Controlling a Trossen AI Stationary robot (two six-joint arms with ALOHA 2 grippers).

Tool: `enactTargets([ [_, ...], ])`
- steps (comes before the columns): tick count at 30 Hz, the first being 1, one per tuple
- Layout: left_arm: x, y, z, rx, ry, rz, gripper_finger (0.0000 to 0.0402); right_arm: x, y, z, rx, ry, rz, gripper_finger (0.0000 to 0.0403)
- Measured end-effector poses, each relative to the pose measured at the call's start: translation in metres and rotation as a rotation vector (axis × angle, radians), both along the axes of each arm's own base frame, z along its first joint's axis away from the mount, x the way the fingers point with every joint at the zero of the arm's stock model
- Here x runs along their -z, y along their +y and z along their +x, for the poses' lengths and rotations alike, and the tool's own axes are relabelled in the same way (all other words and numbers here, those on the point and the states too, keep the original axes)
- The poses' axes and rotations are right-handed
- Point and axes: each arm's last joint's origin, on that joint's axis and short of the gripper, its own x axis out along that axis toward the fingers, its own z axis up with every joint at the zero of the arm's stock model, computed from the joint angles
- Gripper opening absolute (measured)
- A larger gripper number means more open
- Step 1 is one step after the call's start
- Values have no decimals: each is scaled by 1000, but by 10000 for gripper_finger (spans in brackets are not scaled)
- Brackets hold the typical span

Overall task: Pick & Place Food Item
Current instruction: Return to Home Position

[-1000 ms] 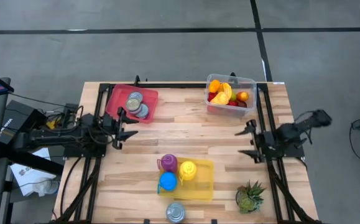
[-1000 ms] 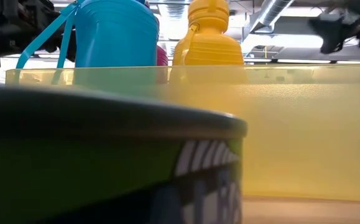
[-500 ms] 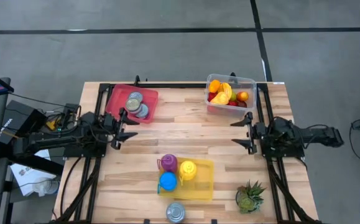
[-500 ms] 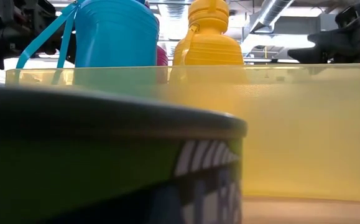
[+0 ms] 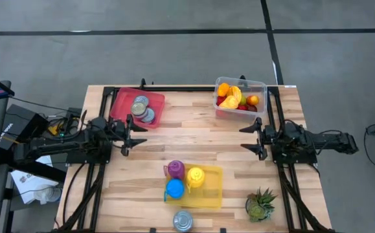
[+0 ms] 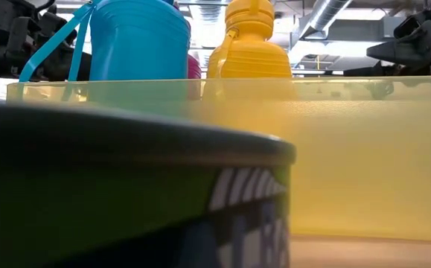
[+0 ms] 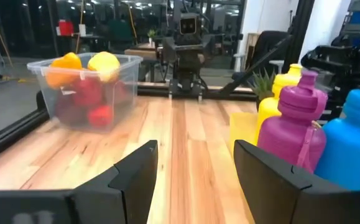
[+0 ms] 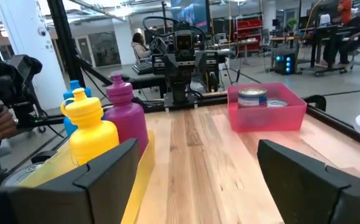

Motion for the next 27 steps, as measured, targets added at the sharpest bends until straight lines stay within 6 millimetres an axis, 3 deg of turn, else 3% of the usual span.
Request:
enactTargets([
  [27, -1, 0, 0, 0, -12, 10, 205, 0, 0, 0, 0, 0, 2, 317],
])
